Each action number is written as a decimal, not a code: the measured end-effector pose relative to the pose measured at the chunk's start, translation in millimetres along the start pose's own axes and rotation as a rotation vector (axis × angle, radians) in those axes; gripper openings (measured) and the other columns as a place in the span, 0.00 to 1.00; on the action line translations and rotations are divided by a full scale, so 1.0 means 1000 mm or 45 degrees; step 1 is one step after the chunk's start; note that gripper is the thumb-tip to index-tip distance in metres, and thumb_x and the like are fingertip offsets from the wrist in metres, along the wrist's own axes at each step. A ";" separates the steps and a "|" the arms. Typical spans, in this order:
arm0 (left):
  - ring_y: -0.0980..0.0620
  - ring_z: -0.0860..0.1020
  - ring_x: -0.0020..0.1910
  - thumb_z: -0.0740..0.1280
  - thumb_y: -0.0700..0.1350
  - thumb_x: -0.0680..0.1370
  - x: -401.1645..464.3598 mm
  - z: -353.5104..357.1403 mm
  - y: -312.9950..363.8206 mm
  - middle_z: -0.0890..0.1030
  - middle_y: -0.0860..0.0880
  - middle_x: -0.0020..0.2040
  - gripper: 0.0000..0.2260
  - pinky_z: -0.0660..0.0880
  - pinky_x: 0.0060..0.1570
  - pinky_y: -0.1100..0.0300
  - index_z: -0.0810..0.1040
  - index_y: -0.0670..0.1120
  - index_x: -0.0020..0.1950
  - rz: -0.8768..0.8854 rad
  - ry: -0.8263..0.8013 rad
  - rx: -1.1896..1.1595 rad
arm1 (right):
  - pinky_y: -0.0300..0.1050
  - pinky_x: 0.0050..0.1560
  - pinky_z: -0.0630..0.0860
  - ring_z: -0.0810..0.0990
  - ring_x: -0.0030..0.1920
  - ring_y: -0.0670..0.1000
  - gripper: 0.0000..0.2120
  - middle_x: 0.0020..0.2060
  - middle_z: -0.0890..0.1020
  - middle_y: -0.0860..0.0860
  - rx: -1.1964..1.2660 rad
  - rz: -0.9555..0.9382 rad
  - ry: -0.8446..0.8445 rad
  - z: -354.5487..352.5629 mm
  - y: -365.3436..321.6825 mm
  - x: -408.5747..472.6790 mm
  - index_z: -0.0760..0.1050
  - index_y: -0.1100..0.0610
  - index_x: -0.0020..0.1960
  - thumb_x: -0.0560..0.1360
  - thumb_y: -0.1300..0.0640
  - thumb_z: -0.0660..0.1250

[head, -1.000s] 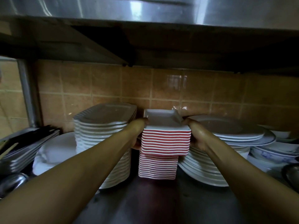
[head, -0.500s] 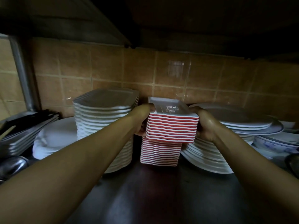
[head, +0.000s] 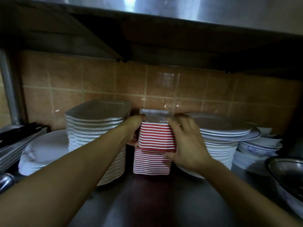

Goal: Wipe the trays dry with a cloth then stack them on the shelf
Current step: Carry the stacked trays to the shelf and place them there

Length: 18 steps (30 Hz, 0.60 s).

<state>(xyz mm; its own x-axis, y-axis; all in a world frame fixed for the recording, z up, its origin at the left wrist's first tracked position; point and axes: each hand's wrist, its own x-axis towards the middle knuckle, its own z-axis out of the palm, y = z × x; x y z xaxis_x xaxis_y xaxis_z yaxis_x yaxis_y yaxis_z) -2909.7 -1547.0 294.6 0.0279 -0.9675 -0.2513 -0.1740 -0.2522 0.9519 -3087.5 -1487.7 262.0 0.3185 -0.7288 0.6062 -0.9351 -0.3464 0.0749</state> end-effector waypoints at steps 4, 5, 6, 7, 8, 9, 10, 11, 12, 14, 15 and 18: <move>0.49 0.74 0.32 0.60 0.55 0.75 -0.002 0.000 0.000 0.76 0.46 0.33 0.15 0.70 0.31 0.61 0.74 0.44 0.36 -0.013 0.020 -0.002 | 0.58 0.59 0.73 0.77 0.57 0.62 0.47 0.56 0.78 0.60 -0.257 -0.078 0.230 0.014 -0.009 -0.001 0.72 0.59 0.66 0.49 0.48 0.82; 0.48 0.75 0.32 0.60 0.57 0.75 -0.002 0.000 -0.001 0.77 0.45 0.34 0.17 0.70 0.31 0.61 0.75 0.44 0.38 -0.012 0.028 -0.021 | 0.57 0.56 0.75 0.79 0.54 0.61 0.45 0.52 0.79 0.60 -0.253 -0.080 0.280 0.015 -0.009 0.001 0.74 0.59 0.63 0.49 0.49 0.82; 0.48 0.76 0.33 0.59 0.60 0.76 -0.003 0.000 -0.002 0.78 0.45 0.36 0.20 0.71 0.30 0.61 0.76 0.44 0.40 -0.010 0.039 -0.040 | 0.55 0.54 0.76 0.79 0.51 0.61 0.43 0.50 0.80 0.59 -0.243 -0.085 0.314 0.017 -0.008 0.003 0.75 0.59 0.62 0.48 0.50 0.82; 0.47 0.76 0.34 0.57 0.63 0.76 -0.002 0.000 -0.004 0.79 0.44 0.38 0.22 0.71 0.30 0.60 0.76 0.45 0.42 -0.005 0.049 -0.055 | 0.54 0.52 0.76 0.80 0.49 0.60 0.42 0.49 0.80 0.58 -0.223 -0.084 0.340 0.018 -0.008 0.004 0.76 0.59 0.61 0.48 0.51 0.82; 0.47 0.77 0.36 0.56 0.65 0.76 -0.002 0.000 -0.006 0.80 0.44 0.39 0.24 0.72 0.31 0.59 0.77 0.45 0.43 0.008 0.062 -0.065 | 0.53 0.51 0.76 0.79 0.48 0.59 0.42 0.48 0.80 0.58 -0.206 -0.088 0.365 0.020 -0.007 0.005 0.76 0.59 0.60 0.48 0.52 0.82; 0.46 0.78 0.37 0.54 0.66 0.76 -0.002 0.001 -0.010 0.81 0.44 0.41 0.26 0.72 0.32 0.58 0.77 0.45 0.45 0.030 0.076 -0.075 | 0.53 0.51 0.76 0.79 0.48 0.59 0.41 0.48 0.80 0.57 -0.197 -0.090 0.386 0.021 -0.007 0.005 0.76 0.58 0.60 0.48 0.52 0.82; 0.45 0.78 0.39 0.52 0.66 0.77 -0.002 0.001 -0.013 0.81 0.44 0.43 0.27 0.73 0.35 0.57 0.78 0.45 0.47 0.054 0.089 -0.093 | 0.53 0.51 0.76 0.79 0.48 0.59 0.41 0.48 0.80 0.57 -0.194 -0.090 0.403 0.022 -0.007 0.005 0.75 0.58 0.59 0.48 0.52 0.82; 0.45 0.78 0.40 0.50 0.66 0.78 -0.002 0.001 -0.017 0.82 0.43 0.44 0.28 0.74 0.37 0.55 0.78 0.45 0.49 0.070 0.100 -0.107 | 0.54 0.51 0.76 0.79 0.49 0.59 0.41 0.48 0.79 0.57 -0.192 -0.091 0.420 0.023 -0.007 0.005 0.75 0.59 0.59 0.48 0.52 0.82; 0.44 0.79 0.40 0.48 0.65 0.78 -0.003 0.001 -0.021 0.82 0.43 0.45 0.28 0.74 0.38 0.54 0.78 0.45 0.50 0.087 0.107 -0.111 | 0.54 0.51 0.76 0.79 0.49 0.60 0.40 0.48 0.79 0.58 -0.181 -0.094 0.436 0.024 -0.007 0.005 0.75 0.59 0.59 0.49 0.52 0.82; 0.45 0.79 0.39 0.47 0.63 0.80 -0.005 0.000 -0.027 0.82 0.45 0.42 0.26 0.73 0.37 0.55 0.77 0.47 0.47 0.146 0.100 -0.091 | 0.55 0.51 0.75 0.79 0.49 0.60 0.40 0.48 0.79 0.58 -0.159 -0.101 0.453 0.025 -0.006 0.006 0.76 0.59 0.59 0.49 0.53 0.81; 0.46 0.80 0.37 0.48 0.61 0.80 -0.006 -0.001 -0.031 0.82 0.46 0.40 0.23 0.72 0.34 0.57 0.77 0.48 0.45 0.180 0.093 -0.060 | 0.55 0.51 0.75 0.79 0.49 0.60 0.39 0.48 0.79 0.58 -0.154 -0.102 0.451 0.025 -0.005 0.006 0.76 0.59 0.59 0.50 0.53 0.81; 0.45 0.82 0.43 0.58 0.49 0.79 -0.007 -0.008 -0.042 0.82 0.46 0.46 0.10 0.76 0.36 0.56 0.77 0.48 0.51 0.386 0.106 0.210 | 0.54 0.52 0.75 0.79 0.49 0.61 0.39 0.49 0.79 0.58 -0.148 -0.104 0.424 0.025 -0.004 0.008 0.76 0.59 0.59 0.50 0.52 0.81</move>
<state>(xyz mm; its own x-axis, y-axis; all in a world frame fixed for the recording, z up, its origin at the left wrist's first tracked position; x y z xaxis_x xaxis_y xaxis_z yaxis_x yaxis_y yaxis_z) -2895.2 -1529.6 258.0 0.0297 -0.9978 0.0597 -0.3431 0.0460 0.9382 -3077.1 -1506.4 246.9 0.3424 -0.4628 0.8177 -0.9263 -0.3122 0.2112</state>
